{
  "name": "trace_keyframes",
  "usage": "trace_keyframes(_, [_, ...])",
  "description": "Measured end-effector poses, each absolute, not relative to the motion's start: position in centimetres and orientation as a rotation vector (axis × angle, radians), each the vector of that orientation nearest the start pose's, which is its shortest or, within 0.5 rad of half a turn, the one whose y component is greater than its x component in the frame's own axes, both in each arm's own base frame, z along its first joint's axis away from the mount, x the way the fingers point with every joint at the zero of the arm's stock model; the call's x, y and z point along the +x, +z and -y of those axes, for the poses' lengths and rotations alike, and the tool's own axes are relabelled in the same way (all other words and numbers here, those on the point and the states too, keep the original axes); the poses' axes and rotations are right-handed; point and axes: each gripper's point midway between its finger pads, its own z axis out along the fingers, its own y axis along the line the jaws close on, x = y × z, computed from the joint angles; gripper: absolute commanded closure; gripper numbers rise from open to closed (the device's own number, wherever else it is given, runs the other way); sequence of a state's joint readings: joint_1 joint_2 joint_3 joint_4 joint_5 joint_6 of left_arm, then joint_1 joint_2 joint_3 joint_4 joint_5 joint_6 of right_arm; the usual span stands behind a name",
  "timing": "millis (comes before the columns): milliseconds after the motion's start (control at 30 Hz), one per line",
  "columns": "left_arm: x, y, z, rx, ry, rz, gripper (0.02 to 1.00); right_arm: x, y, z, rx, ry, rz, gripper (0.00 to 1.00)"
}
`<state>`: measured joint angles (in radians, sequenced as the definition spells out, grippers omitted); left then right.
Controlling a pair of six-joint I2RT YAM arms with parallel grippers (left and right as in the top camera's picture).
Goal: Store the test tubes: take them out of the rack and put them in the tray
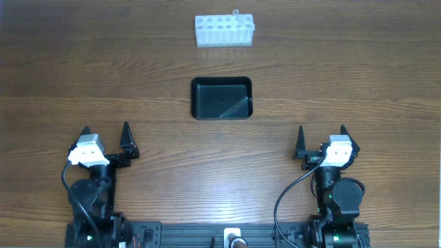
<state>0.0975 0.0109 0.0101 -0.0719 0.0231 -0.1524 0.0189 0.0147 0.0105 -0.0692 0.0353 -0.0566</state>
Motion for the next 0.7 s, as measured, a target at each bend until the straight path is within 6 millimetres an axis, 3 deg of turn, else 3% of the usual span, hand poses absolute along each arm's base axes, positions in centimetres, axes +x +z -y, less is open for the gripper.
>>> trace_keyframes(467, [24.5, 15.8, -2.0, -0.187, -0.061, -1.633, 0.020, 24.3, 15.9, 0.4, -0.029, -0.075, -1.687, 0.007])
trace_keyframes(600, [24.5, 15.8, -2.0, -0.185, -0.059, -1.633, 0.020, 22.7, 17.8, 1.4, 0.008, -0.127, -1.762, 0.007])
trace_keyframes(700, [24.5, 15.8, -2.0, -0.185, -0.059, -1.633, 0.020, 21.2, 20.8, 2.2, 0.036, -0.164, -1.781, 0.007])
